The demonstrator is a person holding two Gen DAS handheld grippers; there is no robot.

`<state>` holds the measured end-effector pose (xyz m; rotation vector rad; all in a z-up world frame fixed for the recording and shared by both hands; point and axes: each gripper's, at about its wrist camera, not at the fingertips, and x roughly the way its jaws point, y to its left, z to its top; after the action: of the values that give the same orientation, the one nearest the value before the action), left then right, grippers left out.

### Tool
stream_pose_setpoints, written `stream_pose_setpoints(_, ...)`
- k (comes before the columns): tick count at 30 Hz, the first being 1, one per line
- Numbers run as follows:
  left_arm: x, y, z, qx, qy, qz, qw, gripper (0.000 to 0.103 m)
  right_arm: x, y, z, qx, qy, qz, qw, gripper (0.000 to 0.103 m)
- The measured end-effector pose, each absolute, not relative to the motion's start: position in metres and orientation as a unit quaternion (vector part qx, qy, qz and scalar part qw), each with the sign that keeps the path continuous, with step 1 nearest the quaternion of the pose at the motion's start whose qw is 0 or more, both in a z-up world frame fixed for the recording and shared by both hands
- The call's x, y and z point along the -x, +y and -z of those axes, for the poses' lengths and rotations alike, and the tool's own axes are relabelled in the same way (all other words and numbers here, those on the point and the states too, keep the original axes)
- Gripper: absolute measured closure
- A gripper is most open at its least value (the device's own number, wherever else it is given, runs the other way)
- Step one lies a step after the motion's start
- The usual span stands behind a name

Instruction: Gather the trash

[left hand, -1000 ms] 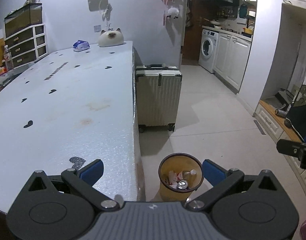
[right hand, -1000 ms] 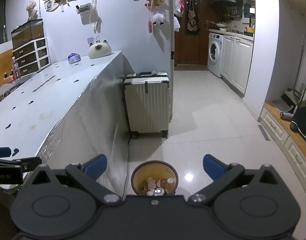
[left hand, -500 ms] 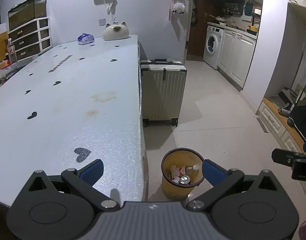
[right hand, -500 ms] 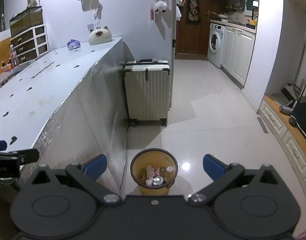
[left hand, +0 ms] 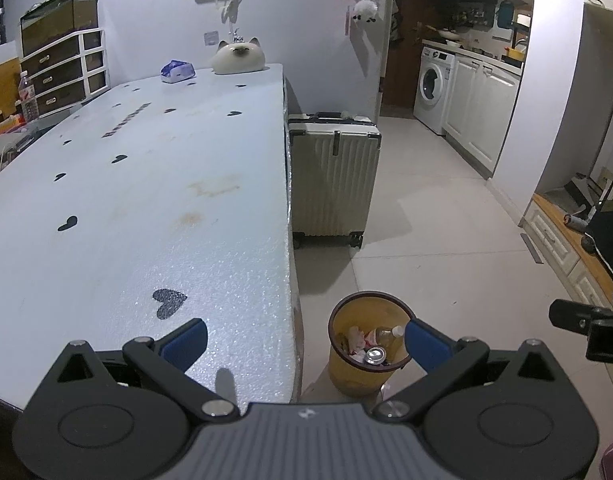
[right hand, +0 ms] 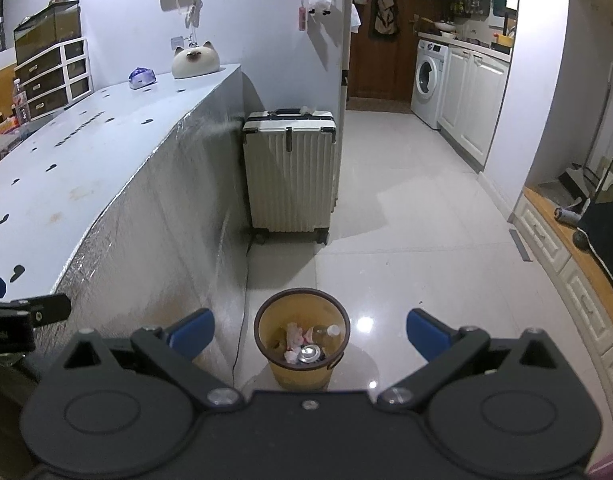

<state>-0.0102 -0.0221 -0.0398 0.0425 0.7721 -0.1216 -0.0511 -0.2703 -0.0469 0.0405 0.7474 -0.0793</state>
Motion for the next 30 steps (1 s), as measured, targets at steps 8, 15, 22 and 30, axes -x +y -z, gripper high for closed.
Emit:
stream_pose_setpoints(8,0.0091,-0.0222,0.0401,-0.021,0.377,0.058,0.924,0.0,0.0505,-0.2697,0.0461,-0.018,0.366,0.039,0.93,0.0)
stream_pose_setpoints(15,0.0094,-0.0216,0.0399,-0.02,0.379,0.058,0.923,0.0,0.0498,-0.2691,0.0459,-0.016,0.366,0.039,0.93,0.0)
stream_pose_setpoints(22,0.0097,-0.0216,0.0403,-0.021,0.38,0.057,0.923,0.0,0.0499,-0.2691,0.046,-0.016,0.366,0.04,0.93,0.0)
stream_pose_setpoints(30,0.0098,-0.0208,0.0401,-0.022,0.378,0.058,0.924,0.0,0.0497,-0.2697,0.0459,-0.016,0.365,0.04,0.93,0.0)
